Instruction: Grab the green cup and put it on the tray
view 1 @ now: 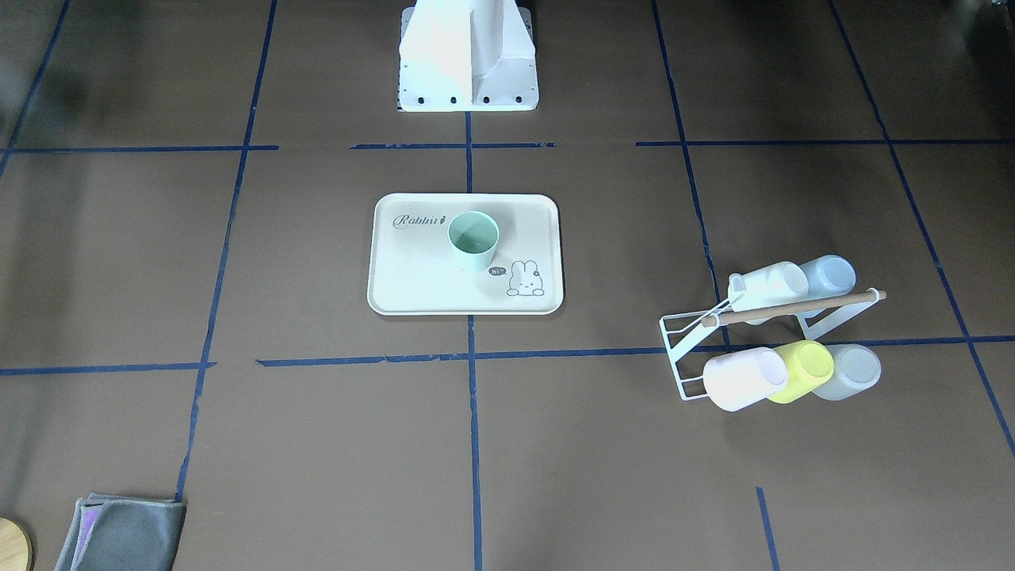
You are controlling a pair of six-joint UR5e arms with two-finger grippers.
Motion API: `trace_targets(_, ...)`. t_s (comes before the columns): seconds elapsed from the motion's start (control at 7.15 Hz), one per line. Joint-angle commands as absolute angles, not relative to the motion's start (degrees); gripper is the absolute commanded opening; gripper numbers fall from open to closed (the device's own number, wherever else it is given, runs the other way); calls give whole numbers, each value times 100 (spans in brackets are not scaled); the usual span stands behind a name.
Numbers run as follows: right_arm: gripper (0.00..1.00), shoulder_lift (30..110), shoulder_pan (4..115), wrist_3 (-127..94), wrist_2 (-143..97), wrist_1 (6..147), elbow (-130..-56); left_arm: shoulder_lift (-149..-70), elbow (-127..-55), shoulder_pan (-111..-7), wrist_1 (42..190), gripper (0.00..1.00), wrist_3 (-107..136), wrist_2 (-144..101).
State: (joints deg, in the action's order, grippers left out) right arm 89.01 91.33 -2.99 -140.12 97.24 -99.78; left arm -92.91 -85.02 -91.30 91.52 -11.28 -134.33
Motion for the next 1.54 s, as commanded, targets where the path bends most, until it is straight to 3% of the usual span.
trace_targets(0.0,100,8956,9597,1084,-13949,9677,-9057,-9308,-8596,-9193,8956,100,-1248,-13430)
trace_targets(1.4,100,9053,9580,-9,-13665,8595,-8877,-9290,-8587,-9185,8895,100,-1266,-13456)
